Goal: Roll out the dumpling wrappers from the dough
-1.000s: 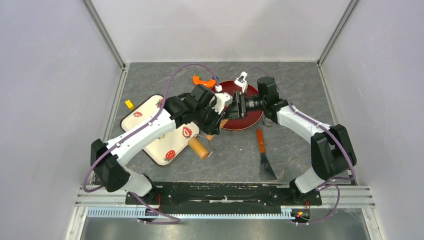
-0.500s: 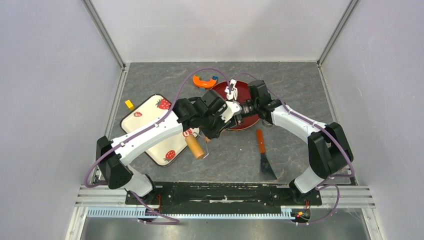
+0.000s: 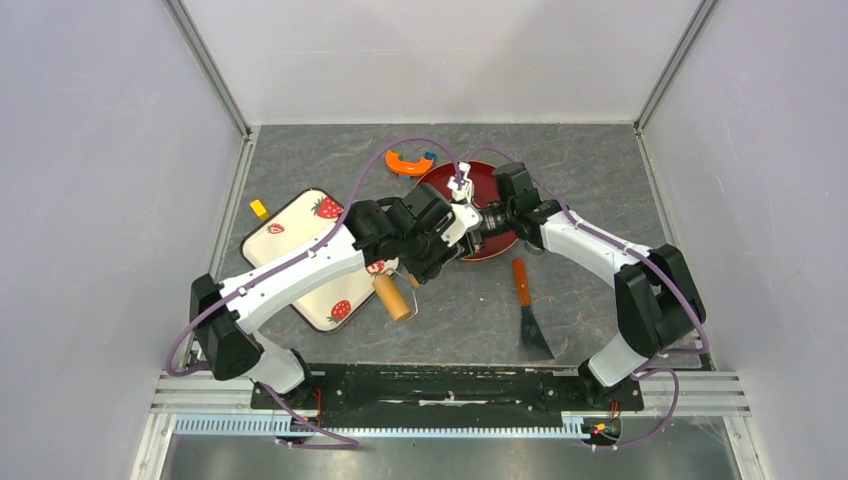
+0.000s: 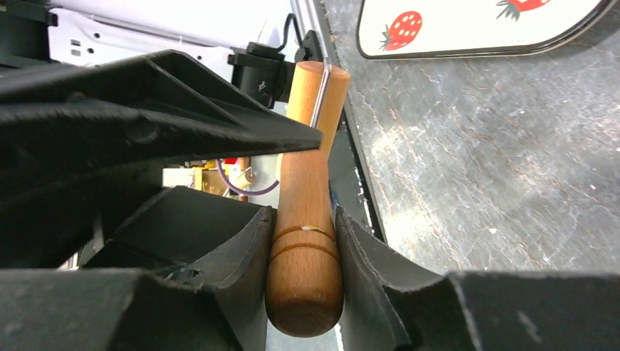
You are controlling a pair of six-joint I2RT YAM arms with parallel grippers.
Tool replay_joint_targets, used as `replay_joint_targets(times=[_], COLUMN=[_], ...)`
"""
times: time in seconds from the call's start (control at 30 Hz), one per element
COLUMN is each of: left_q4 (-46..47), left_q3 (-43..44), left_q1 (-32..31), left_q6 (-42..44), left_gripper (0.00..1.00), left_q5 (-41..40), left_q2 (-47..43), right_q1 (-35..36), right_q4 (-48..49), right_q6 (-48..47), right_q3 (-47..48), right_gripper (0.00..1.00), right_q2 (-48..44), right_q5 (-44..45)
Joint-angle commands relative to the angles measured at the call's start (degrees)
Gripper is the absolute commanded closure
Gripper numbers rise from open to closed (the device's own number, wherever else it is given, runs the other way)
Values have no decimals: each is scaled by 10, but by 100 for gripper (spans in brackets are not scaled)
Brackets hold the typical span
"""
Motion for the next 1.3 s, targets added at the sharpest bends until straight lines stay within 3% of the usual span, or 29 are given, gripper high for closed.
replay_joint_targets(times=[0.0,0.13,0.77,0.83,0.93,0.97,1.07,1.17,1.27], left_q4=[26,41,127,129,127,126,126,119,97], left_q3=[-34,-76,-109,-120,-130,-130,-129,-119,-99], left_q1=[2,2,3,2,2,2,2,2,2], left_q6=[-16,-35,-76,-75,-75,-75,-71,-58,-34], left_gripper=[39,33,35,46,88,97,98,98,98], left_q5=[-36,-38,-53,-60,-68,-69,-68,-52,-35], left_q2=[-58,-85,-53,-57,-70,-77,-98,-110,-107], right_q1=[-3,-11,-15,-16,-20,-22,-26,-25,-25], right_q4=[3,3,50,61,78,80,82,83,83], right_q6=[-6,-1,47,56,72,74,76,76,78], right_q3=[18,22,2,-3,-16,-20,-28,-28,-24], right_gripper=[100,100,100,100,100,100,99,71,55], right_q2=[-28,-34,-64,-69,-75,-77,-76,-71,-67], right_q5=[31,36,20,18,10,9,2,-9,-22])
